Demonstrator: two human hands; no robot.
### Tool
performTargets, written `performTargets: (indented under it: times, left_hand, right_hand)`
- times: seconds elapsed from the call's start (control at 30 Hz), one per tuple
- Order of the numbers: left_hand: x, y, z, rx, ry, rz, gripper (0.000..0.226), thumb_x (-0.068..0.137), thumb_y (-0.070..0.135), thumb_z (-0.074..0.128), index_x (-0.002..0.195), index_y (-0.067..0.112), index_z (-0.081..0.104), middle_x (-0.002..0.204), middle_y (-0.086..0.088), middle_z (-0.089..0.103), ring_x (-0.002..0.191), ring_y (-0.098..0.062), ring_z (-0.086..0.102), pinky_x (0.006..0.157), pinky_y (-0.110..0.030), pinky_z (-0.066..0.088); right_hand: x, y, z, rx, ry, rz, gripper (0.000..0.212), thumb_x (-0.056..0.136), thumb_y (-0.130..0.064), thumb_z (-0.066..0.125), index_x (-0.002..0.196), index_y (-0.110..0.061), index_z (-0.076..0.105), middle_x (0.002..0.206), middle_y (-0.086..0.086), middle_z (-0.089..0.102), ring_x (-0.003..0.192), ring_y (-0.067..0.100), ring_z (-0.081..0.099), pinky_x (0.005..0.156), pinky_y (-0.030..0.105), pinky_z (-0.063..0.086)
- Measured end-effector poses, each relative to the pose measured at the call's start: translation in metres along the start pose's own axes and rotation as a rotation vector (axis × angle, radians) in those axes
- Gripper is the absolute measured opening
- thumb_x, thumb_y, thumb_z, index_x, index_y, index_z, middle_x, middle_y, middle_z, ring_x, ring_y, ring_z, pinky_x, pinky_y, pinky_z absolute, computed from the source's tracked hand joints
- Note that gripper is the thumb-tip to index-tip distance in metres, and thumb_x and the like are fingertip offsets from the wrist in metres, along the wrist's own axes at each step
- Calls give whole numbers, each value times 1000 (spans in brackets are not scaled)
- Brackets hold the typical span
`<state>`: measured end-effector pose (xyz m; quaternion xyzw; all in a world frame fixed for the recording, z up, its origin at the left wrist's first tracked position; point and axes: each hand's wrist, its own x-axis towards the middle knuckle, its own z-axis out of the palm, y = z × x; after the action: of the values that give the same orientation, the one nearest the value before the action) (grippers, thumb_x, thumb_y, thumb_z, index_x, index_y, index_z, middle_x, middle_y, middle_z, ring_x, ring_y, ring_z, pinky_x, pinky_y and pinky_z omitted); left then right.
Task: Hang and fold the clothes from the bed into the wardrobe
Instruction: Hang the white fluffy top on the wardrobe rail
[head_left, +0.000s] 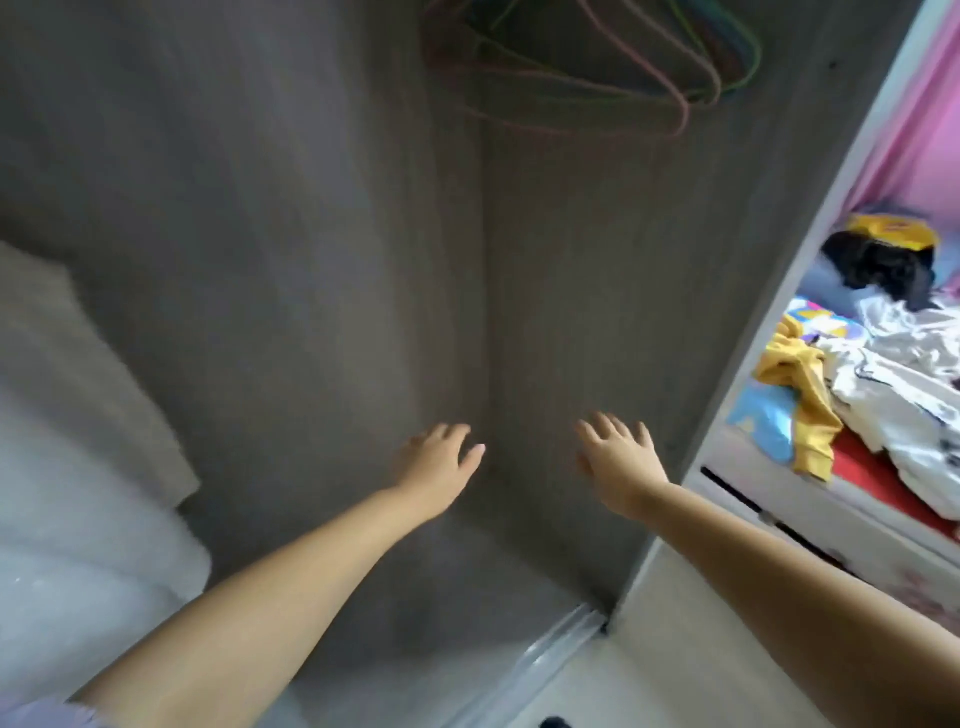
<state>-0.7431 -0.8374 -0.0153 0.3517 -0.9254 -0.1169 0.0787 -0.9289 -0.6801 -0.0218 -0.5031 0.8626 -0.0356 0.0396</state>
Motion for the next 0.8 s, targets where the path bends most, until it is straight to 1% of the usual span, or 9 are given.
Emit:
performTargets:
  times: [0.07,0.17,0.33,0.43,0.57,0.7,0.8]
  left_hand:
    - [-4,18,15,3,-69,97,44,98,45,39,133,19,49,131,-5,54,120,-27,50,99,-37,38]
    - [-13,59,37,40,-176,246,44,99,46,36,133,20,47,129,-5,54,121,-26,48,98,-36,37]
    - [-52,157,69,45,-317,543,46,100,46,33,135,19,44,130,-6,53,123,-26,47,98,-37,36]
    - [-86,216,82,40,-383,724,47,100,45,34,137,18,42,132,-6,52,124,-26,46,99,-37,36]
    - [-141,290,97,66,-426,915,47,100,46,33,138,19,41,132,-6,52,123,-25,47,98,-37,36]
    - [-208,360,113,66,-430,1075,48,100,46,34,139,18,41,133,-5,52,123,-25,48,98,-37,39]
    - [-277,409,131,78,-495,1137,45,100,45,33,135,17,43,129,-7,54,120,-26,50,95,-37,41]
  right_hand:
    - [-41,15,13,32,-27,116,51,99,-32,36,148,-22,26,159,4,17,146,22,14,114,52,16]
    - [-113,39,24,80,-55,308,49,100,-33,36,147,-23,27,158,4,19,146,22,17,114,52,16]
    - [-240,86,30,116,-49,670,47,99,-31,38,145,-21,32,156,4,24,142,22,25,115,46,20]
    - [-315,101,34,131,-56,863,47,98,-29,37,144,-20,33,154,5,27,140,22,28,113,46,21]
    - [-414,110,42,136,-11,1045,39,98,-31,36,135,-19,42,144,5,39,132,23,38,108,43,27]
    - [-516,117,47,157,6,1181,40,99,-32,36,137,-21,41,146,2,37,134,21,36,110,43,26]
    - [-606,114,56,186,-16,1294,40,99,-32,36,138,-22,39,148,0,34,135,21,35,111,44,23]
